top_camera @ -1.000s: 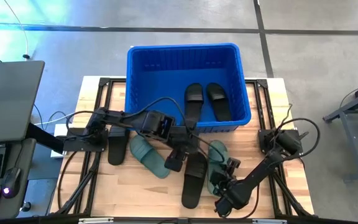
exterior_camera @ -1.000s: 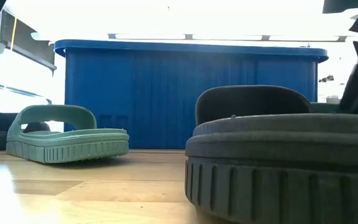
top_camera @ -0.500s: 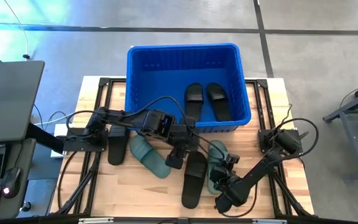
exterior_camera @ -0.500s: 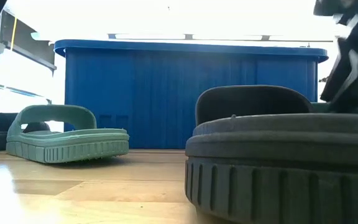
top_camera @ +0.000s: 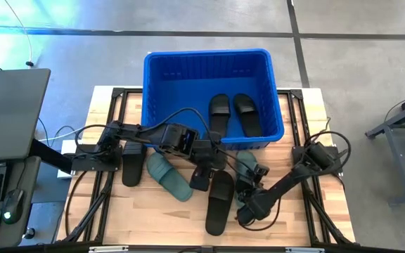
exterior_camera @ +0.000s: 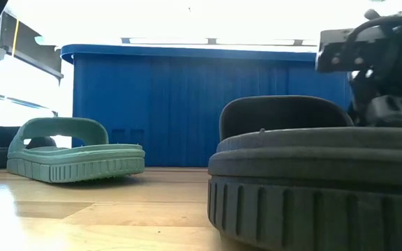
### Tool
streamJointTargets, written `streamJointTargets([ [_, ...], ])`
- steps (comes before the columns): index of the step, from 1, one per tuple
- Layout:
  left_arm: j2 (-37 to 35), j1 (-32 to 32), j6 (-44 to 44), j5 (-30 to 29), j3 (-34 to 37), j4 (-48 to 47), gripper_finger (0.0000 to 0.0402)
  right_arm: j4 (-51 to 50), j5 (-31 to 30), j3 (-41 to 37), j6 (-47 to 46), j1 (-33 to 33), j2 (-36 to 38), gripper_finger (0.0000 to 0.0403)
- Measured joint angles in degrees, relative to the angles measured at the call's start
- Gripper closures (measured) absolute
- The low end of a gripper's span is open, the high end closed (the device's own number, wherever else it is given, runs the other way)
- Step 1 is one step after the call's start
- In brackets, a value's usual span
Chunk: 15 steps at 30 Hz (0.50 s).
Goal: Pick and place slides into bin
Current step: Put the green slide into the blue bin
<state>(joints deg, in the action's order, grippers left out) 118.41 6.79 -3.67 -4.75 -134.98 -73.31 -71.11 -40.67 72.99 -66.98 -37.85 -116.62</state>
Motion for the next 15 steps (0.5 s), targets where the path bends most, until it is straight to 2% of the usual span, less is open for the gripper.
streamJointTargets([
  [3,0.0,0.1,1.2,0.0,0.0,0.0,0.0252,1.8,0.7,0.0,0.1,1.2,0.0,0.0299],
  [8,0.0,1.0,1.1,0.2,0.0,-0.1,0.0252,3.7,4.5,0.0,1.4,2.5,0.0,0.0387],
  [12,0.0,1.6,1.0,0.3,0.0,-0.1,0.0252,4.3,7.1,0.5,2.7,2.5,0.0,0.0383],
  [15,0.0,1.6,0.9,0.3,0.0,-0.2,0.0252,3.0,9.2,3.2,3.6,1.9,0.0,0.0396],
])
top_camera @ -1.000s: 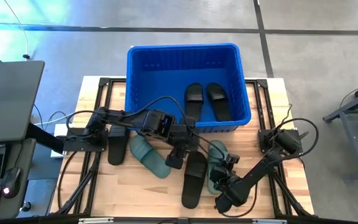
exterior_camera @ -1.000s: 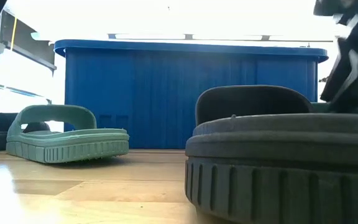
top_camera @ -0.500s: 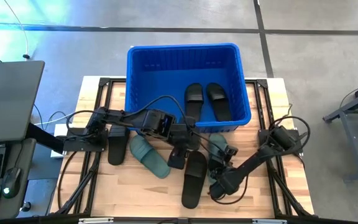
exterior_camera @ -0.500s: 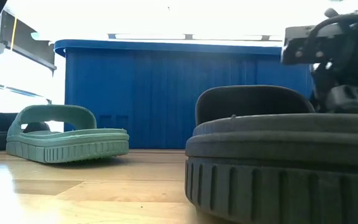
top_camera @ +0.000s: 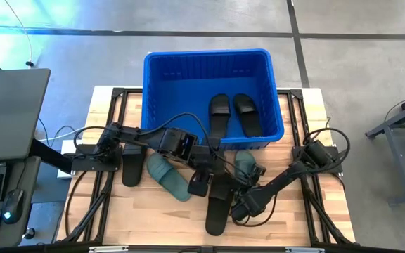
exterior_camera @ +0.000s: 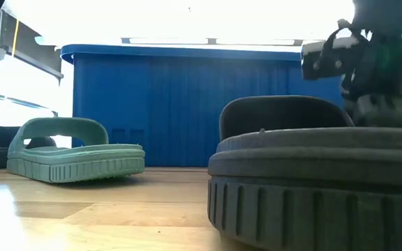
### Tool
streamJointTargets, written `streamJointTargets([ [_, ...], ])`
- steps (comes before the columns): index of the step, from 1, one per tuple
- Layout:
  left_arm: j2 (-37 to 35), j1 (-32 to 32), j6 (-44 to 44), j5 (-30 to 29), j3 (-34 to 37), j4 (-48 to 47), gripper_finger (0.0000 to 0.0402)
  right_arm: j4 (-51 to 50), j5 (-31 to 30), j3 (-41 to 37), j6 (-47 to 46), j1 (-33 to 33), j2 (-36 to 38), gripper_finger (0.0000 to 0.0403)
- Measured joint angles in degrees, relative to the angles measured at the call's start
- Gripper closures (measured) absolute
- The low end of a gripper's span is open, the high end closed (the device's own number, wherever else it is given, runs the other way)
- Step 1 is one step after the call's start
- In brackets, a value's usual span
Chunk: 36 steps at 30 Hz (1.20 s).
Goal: Pick and place slides into bin
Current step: Put the green slide into the blue bin
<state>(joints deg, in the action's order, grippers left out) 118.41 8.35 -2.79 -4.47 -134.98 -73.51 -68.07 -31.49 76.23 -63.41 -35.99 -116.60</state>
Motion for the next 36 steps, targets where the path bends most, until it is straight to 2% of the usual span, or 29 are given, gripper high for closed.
streamJointTargets([
  [6,0.0,0.0,-0.1,0.0,0.0,0.0,0.0252,-7.5,5.3,11.9,5.5,-2.1,-0.1,0.04],
  [12,0.0,0.0,-0.1,0.0,0.0,0.0,0.0252,-21.0,9.6,23.0,8.0,-3.8,-0.1,0.0401],
  [17,-0.5,0.1,-0.4,1.6,0.0,-0.5,0.0252,-21.8,10.5,30.5,7.5,-5.7,0.5,0.0401],
  [25,-5.5,0.1,-3.3,-0.1,0.0,-1.2,0.0252,-21.9,2.6,36.2,5.2,-7.6,1.4,0.0402],
  [31,-11.6,0.1,-3.4,-9.4,0.0,-1.8,0.0252,-22.0,-4.6,41.8,6.2,-7.4,1.5,0.0402],
  [36,-15.9,-0.1,-4.7,-19.3,0.0,-1.8,0.0252,-21.9,-16.6,49.1,14.0,-6.4,1.6,0.0402],
])
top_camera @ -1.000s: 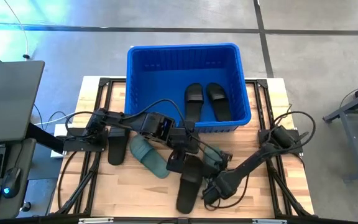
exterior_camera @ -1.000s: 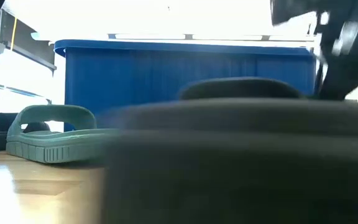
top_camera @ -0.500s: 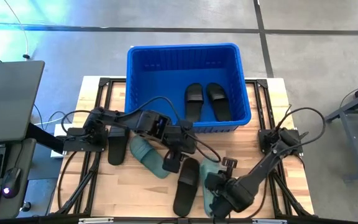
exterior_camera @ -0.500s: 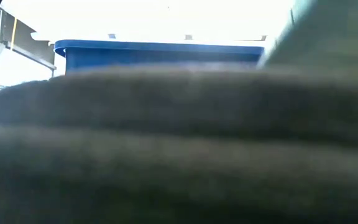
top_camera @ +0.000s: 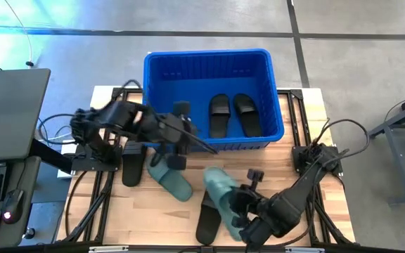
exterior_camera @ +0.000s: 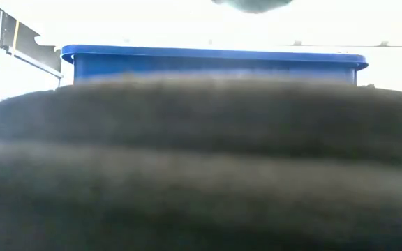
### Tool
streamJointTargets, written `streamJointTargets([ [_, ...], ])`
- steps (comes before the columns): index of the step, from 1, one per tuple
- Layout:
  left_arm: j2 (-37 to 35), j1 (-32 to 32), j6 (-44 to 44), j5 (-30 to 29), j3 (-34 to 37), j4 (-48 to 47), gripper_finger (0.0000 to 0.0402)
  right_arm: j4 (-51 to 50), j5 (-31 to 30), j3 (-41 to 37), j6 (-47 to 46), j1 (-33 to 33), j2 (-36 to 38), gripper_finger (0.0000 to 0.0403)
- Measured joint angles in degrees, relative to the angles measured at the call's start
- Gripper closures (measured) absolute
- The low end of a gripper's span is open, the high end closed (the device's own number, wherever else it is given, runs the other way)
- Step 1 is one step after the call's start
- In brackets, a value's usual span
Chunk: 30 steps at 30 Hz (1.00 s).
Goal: Pick and place slides into bin
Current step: Put the green slide into the blue bin
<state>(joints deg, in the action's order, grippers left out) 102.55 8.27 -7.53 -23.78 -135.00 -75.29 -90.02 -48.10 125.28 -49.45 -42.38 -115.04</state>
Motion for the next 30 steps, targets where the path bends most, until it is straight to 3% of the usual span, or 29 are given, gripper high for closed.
streamJointTargets([
  [4,-2.4,0.0,-2.8,-7.0,0.0,-0.3,0.0252,0.0,-11.8,6.3,10.2,2.8,0.1,0.0403],
  [8,-5.5,0.0,-4.1,-9.7,0.0,-0.6,0.0252,2.3,-17.0,9.2,20.8,8.0,1.2,0.0403],
  [15,-10.0,0.0,-4.2,-11.6,0.0,-0.7,0.0252,5.2,-11.8,7.2,25.9,20.8,2.6,0.0403],
  [21,-11.5,0.0,-4.2,-13.6,0.0,-0.8,0.0252,12.4,-15.5,7.2,34.3,32.5,-0.2,0.0403],
  [25,-11.5,0.0,-4.7,-13.6,0.0,-0.9,0.0252,19.0,-12.3,7.1,35.1,40.5,-3.0,0.0403],
  [30,-11.4,0.0,-4.9,-13.5,0.2,-1.5,0.0252,20.2,-6.5,7.0,36.1,48.4,-9.1,0.0403],
])
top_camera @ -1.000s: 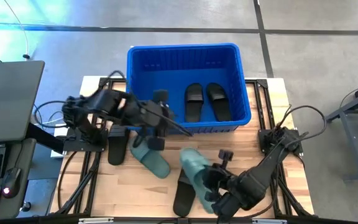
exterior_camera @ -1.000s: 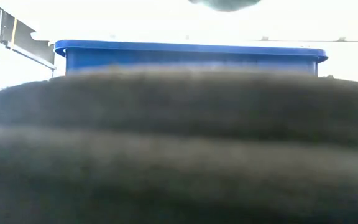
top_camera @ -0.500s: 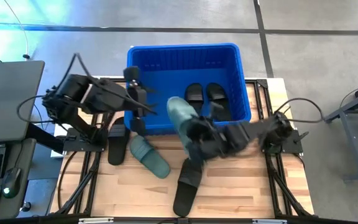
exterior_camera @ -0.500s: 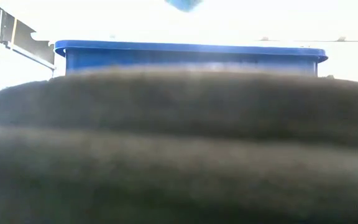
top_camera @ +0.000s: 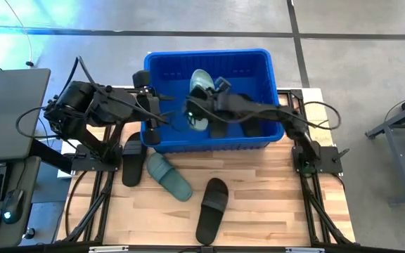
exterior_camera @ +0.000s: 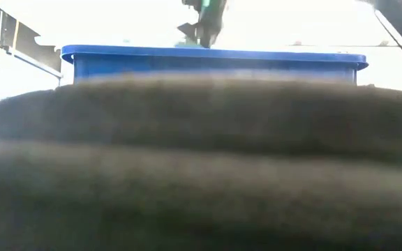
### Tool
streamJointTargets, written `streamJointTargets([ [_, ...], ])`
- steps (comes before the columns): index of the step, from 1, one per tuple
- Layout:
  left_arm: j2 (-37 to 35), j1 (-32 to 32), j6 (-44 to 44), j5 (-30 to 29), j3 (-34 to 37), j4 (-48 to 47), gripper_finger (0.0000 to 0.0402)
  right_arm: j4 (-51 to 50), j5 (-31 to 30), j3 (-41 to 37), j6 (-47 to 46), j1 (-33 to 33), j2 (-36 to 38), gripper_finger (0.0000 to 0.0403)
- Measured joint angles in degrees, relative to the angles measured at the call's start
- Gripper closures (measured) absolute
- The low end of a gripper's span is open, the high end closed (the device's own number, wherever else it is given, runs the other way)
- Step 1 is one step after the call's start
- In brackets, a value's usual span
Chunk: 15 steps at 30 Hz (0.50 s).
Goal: Pick and place slides into bin
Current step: Put the green slide into the blue bin
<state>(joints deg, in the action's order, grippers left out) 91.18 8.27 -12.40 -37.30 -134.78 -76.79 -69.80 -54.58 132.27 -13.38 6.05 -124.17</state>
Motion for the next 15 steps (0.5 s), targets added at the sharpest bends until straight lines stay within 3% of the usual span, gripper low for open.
streamJointTargets([
  [11,0.1,0.0,0.1,0.2,0.0,-0.1,0.0252,4.3,5.3,-0.1,9.6,6.3,-15.6,0.0403],
  [15,0.1,0.0,0.0,0.2,0.0,-0.2,0.0252,5.6,4.0,0.0,13.2,6.2,-17.6,0.0397],
])
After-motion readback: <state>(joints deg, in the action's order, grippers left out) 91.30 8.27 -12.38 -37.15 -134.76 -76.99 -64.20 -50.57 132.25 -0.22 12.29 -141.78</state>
